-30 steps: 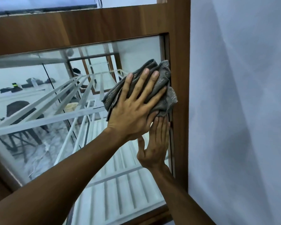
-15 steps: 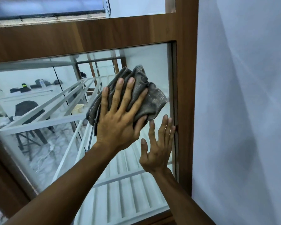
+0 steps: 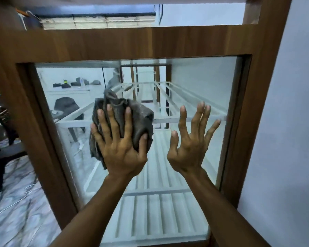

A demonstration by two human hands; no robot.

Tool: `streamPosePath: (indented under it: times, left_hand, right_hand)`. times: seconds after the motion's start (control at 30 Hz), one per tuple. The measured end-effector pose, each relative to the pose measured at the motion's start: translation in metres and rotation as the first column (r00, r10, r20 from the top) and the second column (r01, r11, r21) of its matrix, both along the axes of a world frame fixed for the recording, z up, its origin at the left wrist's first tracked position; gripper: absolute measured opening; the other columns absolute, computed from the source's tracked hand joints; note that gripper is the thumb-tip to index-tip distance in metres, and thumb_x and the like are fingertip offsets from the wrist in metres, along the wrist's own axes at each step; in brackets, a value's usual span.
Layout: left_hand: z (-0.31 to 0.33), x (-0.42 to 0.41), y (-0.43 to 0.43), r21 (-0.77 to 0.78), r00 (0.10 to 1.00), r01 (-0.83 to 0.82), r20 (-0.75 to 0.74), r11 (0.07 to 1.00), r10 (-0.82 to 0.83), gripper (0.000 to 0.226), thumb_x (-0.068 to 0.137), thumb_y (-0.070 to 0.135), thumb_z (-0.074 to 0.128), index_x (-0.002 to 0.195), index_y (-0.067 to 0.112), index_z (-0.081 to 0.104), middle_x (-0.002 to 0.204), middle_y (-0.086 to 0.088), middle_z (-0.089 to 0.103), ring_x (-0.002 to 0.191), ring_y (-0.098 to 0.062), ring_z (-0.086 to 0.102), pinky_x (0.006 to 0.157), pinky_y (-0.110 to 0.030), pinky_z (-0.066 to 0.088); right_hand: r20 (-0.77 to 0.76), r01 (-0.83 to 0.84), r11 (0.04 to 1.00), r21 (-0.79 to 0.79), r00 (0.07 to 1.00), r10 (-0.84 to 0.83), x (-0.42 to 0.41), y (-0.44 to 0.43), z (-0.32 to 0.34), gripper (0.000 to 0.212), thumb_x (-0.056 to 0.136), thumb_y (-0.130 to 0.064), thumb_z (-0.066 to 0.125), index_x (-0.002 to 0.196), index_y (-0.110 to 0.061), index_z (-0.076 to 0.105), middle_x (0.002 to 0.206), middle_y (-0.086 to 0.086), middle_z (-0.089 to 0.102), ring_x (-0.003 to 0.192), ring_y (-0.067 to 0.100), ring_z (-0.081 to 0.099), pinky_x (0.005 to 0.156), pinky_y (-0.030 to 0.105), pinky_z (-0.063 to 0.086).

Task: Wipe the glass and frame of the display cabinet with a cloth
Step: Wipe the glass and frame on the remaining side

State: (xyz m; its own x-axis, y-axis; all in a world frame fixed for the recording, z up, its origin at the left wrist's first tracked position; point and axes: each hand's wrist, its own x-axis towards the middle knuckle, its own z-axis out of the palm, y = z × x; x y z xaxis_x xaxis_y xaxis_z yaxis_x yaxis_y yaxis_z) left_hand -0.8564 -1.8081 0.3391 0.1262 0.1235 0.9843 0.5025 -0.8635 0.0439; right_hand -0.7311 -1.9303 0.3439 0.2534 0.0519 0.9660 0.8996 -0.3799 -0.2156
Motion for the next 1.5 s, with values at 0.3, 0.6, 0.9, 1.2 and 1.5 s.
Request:
streamPosePath:
  times: [0.3,0.6,0.9,1.2,1.5]
  left_hand:
    - [-0.030,-0.036,0.031,-0.070,1.000,-0.004,0.020,0.998,0.006,0.077,0.098,0.054,0.047,0.164,0.019,0.026,0.168,-0.025,0.020,0.159,-0.043,0.010,0.125,-0.067,0.013]
    - [-0.035,-0.067,0.055,-0.181,0.996,-0.050,0.065,0.982,0.062,0.071,0.098,0.049,0.046,0.149,0.000,0.052,0.167,-0.030,0.018,0.158,-0.047,0.009,0.127,-0.061,0.010]
    - [-0.032,-0.075,0.060,-0.133,0.996,-0.094,-0.022,0.987,0.091,0.079,0.103,0.058,0.032,0.151,-0.002,0.050,0.169,-0.030,0.010,0.159,-0.047,0.002,0.128,-0.062,0.003]
    - [-0.033,-0.070,0.066,-0.089,0.997,-0.068,0.021,0.994,0.070,0.075,0.098,0.055,0.042,0.152,0.004,0.051,0.171,-0.028,0.011,0.160,-0.044,0.004,0.126,-0.065,0.008]
    - [-0.034,-0.069,0.072,-0.011,0.998,-0.060,0.031,0.998,0.060,0.078,0.098,0.057,0.035,0.163,0.014,0.032,0.174,-0.020,0.003,0.162,-0.035,-0.004,0.127,-0.063,0.004]
  right_hand:
    - [0.175,0.007,0.979,-0.202,0.984,0.029,-0.042,0.041,-0.007,0.061,0.104,-0.035,0.044,0.162,-0.024,0.027,0.169,0.019,0.016,0.158,0.040,0.008,0.119,0.075,-0.001]
    - [0.199,-0.012,0.979,-0.206,0.978,0.054,-0.042,0.045,-0.010,0.061,0.103,-0.036,0.048,0.161,-0.024,0.031,0.168,0.018,0.020,0.157,0.039,0.012,0.119,0.073,-0.004]
    - [0.198,-0.002,0.979,-0.203,0.979,0.043,-0.041,0.044,-0.013,0.064,0.101,-0.036,0.049,0.161,-0.025,0.029,0.169,0.016,0.019,0.158,0.036,0.009,0.122,0.069,-0.001]
    - [0.230,0.072,0.984,-0.160,0.973,-0.033,-0.040,0.048,-0.015,0.062,0.103,-0.040,0.041,0.161,-0.024,0.028,0.170,0.015,0.014,0.159,0.036,0.008,0.123,0.068,-0.001]
    - [0.267,0.070,0.990,-0.127,0.963,-0.033,-0.036,0.050,-0.021,0.063,0.104,-0.045,0.032,0.164,-0.028,0.021,0.173,0.009,0.006,0.160,0.028,0.000,0.124,0.068,0.001]
